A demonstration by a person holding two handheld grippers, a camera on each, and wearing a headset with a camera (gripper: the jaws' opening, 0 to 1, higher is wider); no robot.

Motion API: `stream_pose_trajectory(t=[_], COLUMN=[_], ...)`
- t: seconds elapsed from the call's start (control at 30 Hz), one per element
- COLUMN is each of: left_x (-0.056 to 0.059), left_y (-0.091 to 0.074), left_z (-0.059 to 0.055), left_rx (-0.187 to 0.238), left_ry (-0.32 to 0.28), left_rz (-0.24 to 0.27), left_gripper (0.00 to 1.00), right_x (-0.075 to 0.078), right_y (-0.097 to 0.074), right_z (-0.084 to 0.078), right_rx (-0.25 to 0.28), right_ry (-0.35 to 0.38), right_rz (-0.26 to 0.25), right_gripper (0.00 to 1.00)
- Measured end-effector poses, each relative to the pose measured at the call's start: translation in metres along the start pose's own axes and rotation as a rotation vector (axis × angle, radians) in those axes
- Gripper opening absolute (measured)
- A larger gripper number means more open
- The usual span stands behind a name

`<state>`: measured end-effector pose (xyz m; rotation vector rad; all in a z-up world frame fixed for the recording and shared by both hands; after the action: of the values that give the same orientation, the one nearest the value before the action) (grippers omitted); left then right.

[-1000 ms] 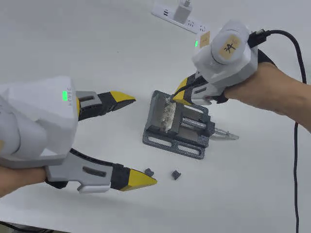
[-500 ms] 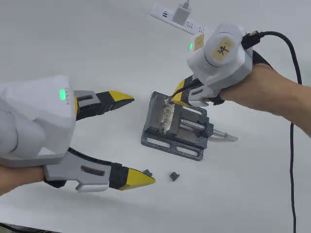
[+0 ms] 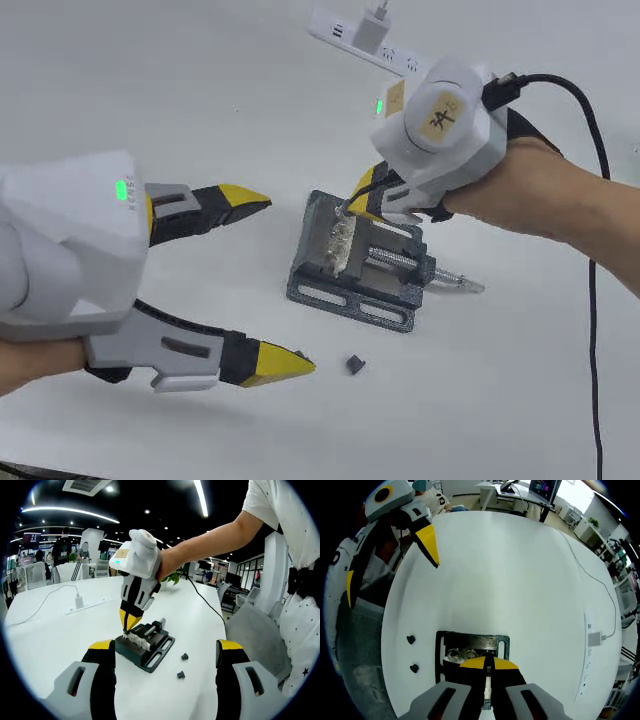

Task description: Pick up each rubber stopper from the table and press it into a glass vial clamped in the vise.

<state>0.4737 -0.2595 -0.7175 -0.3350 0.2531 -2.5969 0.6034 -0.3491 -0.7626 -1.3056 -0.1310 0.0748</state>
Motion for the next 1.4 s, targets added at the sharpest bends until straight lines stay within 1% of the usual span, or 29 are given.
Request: stream_pose_trajectory(t=[0.17, 0.23, 0.4, 0.53, 0.6, 0.63, 0.67, 0.7, 0.87, 0.93, 1.03, 1.07, 1.17, 1.4], left_x=[0.0003, 0.0003, 0.0002, 0.0007, 0.0022, 0.0029, 0.0045, 0.0055, 0.0084, 0.0078, 0.0075, 0.0075, 0.0066, 0.007], left_y=[0.0006, 0.001, 0.0023, 0.0031, 0.0033, 0.0035, 0.0034, 0.0032, 0.0004, -0.001, -0.0021, -0.0026, -0.0031, -0.0038], left_z=[-0.0006, 0.0002, 0.0017, 0.0027, 0.003, 0.0031, 0.0033, 0.0037, 0.0043, 0.0045, 0.0051, 0.0056, 0.0066, 0.0067], left_rx=[-0.005, -0.003, -0.002, 0.001, 0.0, 0.0, -0.004, -0.005, -0.021, -0.022, -0.028, -0.029, -0.032, -0.044], left_ry=[0.002, 0.002, 0.005, 0.006, 0.006, 0.007, 0.009, 0.011, 0.023, 0.02, 0.023, 0.024, 0.027, 0.033], left_rz=[-0.002, -0.003, -0.004, -0.003, -0.006, -0.007, -0.01, -0.012, -0.015, -0.01, -0.007, -0.007, -0.004, -0.007], left_gripper=[0.82, 0.82, 0.82, 0.81, 0.81, 0.81, 0.81, 0.81, 0.81, 0.82, 0.81, 0.81, 0.82, 0.81], right_x=[-0.0009, -0.0021, -0.0073, -0.0093, -0.0082, -0.0074, -0.0068, -0.0056, -0.0047, -0.0035, -0.0031, -0.0031, -0.0032, -0.0022], right_y=[0.0006, 0.0012, -0.0011, -0.0016, 0.0006, 0.0, -0.0005, -0.0017, -0.0027, -0.0034, -0.0045, -0.0045, -0.0047, -0.0056], right_z=[-0.0003, -0.0008, 0.0025, 0.003, 0.0007, -0.0005, -0.0015, -0.0017, -0.0021, -0.0032, -0.0045, -0.0043, -0.0047, -0.0061], right_rx=[-0.011, -0.017, -0.031, -0.02, -0.009, 0.005, 0.026, 0.033, 0.04, 0.058, 0.072, 0.078, 0.085, 0.105], right_ry=[-0.009, -0.04, -0.079, -0.107, -0.103, -0.085, -0.046, -0.034, -0.035, -0.001, 0.005, 0.02, 0.013, 0.036], right_rz=[-0.008, -0.024, -0.041, -0.076, -0.088, -0.088, -0.078, -0.071, -0.072, -0.069, -0.068, -0.068, -0.071, -0.071], right_gripper=[0.0, 0.0, 0.0, 0.0, 0.0, 0.0, 0.0, 0.0, 0.0, 0.0, 0.0, 0.0, 0.0, 0.0])
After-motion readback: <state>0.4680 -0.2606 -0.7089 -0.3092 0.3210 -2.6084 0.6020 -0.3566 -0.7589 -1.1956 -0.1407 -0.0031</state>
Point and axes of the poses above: the centre of the closed fingertips' face, and the gripper's own axes: y roughly forward along the fingers, x roughly to its right, z roughly out of its top, the point moved 5 cm from there along -y, roughly backward along the fingers
